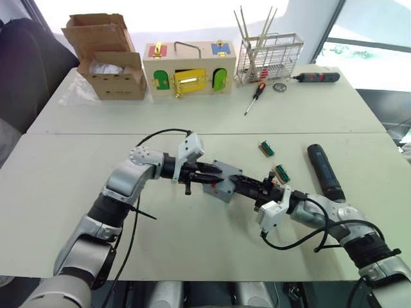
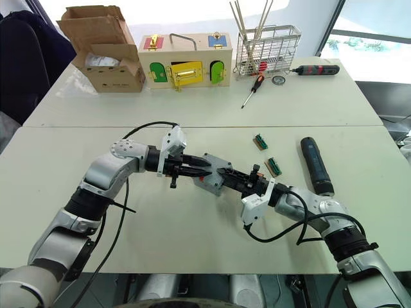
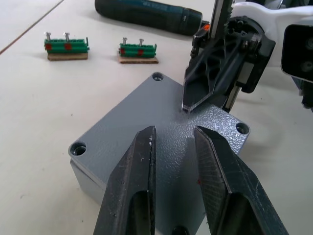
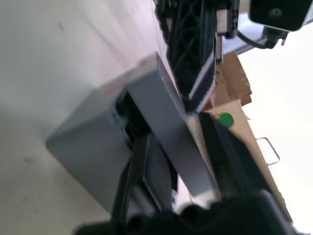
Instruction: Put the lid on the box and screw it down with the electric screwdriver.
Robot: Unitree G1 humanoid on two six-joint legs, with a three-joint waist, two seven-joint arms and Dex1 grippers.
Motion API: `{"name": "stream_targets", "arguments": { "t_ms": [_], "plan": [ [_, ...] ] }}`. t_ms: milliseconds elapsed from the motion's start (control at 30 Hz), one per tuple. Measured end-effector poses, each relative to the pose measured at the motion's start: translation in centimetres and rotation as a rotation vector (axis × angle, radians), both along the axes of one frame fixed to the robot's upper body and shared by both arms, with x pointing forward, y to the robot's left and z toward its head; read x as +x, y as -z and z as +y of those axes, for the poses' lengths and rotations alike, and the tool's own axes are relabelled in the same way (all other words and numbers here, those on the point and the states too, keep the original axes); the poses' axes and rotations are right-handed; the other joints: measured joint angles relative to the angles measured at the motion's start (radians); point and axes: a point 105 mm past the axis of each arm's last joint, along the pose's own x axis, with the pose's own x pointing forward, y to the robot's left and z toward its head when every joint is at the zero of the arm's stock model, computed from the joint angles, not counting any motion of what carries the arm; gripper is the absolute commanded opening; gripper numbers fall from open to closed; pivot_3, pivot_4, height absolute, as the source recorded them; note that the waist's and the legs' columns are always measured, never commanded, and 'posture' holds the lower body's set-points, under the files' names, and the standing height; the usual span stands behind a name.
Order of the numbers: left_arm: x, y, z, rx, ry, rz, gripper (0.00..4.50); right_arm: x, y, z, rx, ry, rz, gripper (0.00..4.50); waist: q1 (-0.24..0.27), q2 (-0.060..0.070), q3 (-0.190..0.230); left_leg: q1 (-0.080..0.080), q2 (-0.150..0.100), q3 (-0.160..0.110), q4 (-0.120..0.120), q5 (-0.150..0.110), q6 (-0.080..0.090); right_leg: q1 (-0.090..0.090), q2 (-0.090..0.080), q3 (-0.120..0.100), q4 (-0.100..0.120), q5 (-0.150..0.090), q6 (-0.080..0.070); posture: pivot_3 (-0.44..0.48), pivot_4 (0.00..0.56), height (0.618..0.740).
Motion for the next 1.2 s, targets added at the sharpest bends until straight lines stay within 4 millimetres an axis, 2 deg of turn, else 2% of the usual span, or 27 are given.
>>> {"name": "stream_targets", "arguments": {
  "t_ms": [100,200,500,700,1200],
  "plan": [
    [-0.2,0.5,0.0,0.014,0.006,0.008,1.2,0.0,-0.5,-0.1,0.008,0.001,-0.015,3.65,0.001,0.001,-0.002,0.01,0.001,0.0,-0.003,-0.001,0.002,0.013,0.002,0.0,-0.01,0.0,0.0,0.0,0.15,0.73],
    [-0.5,0.9,-0.1,0.018,0.011,-0.002,1.2,0.0,-0.8,-0.4,0.003,0.0,-0.029,4.48,0.002,0.0,-0.009,0.011,0.002,0.0,-0.003,-0.002,0.003,0.014,0.002,0.0,-0.01,0.0,0.0,0.0,0.15,0.73],
    [0.0,1.7,-0.8,0.026,-0.016,-0.03,1.2,-0.3,-0.6,-0.9,-0.007,0.017,-0.011,4.48,0.022,-0.001,-0.026,0.013,0.002,0.0,-0.003,-0.004,0.007,0.017,0.002,0.0,-0.011,0.0,0.0,0.0,0.15,0.73],
    [0.9,1.5,-0.8,0.017,-0.048,-0.051,1.2,-0.4,-0.6,-0.9,-0.002,0.027,-0.004,4.48,0.023,-0.001,-0.026,0.013,0.002,0.0,-0.003,-0.004,0.007,0.017,0.002,0.0,-0.011,0.0,0.0,0.0,0.15,0.73],
    [1.8,1.4,-0.9,0.015,-0.087,-0.074,1.2,-0.4,-0.9,-0.7,-0.035,0.032,0.019,4.48,0.023,-0.001,-0.026,0.013,0.002,0.0,-0.003,-0.006,0.01,0.017,0.002,0.0,-0.012,0.0,0.0,0.0,0.15,0.73]
  ]
}}
